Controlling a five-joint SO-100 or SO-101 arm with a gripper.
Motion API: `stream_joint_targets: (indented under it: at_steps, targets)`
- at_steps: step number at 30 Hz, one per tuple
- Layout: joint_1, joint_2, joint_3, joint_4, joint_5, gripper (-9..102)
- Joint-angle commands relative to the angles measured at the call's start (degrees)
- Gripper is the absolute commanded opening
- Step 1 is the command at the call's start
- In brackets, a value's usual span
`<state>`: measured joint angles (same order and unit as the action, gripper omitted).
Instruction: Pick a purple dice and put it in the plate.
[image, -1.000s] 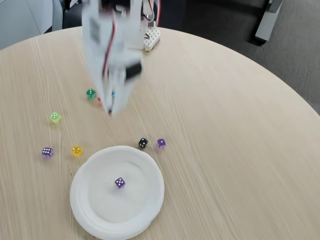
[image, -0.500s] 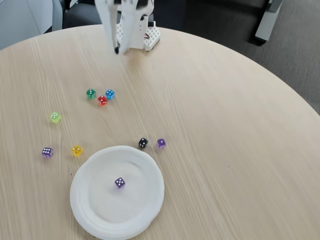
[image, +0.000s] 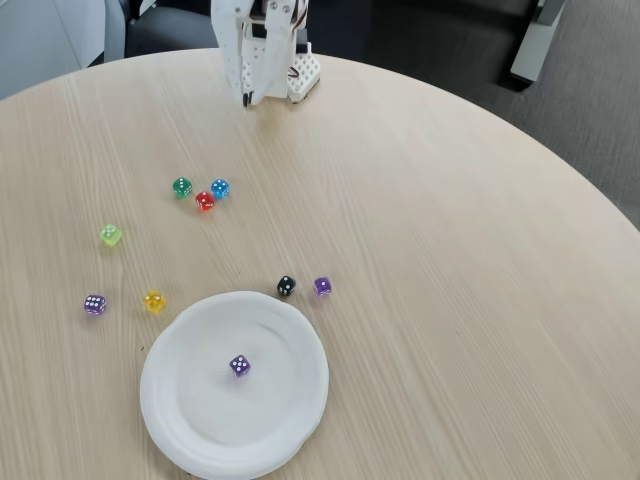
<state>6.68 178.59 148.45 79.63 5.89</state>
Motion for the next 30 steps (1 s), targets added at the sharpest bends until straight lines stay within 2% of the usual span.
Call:
stream_joint_targets:
  at_steps: [1,5,11,25,30]
  targets:
    - [-0.62,0.97,4.04,-3.34,-2.29,0]
    - [-0.62,0.97,11.43,-4.83,-7.56,0]
    - [-0.62,0.97,19.34,-5.71,-6.86,0]
    - [-0.62,0.97,19.69,-7.56,-8.53,0]
    - [-0.53,1.05,19.69,-7.56,-7.91,4]
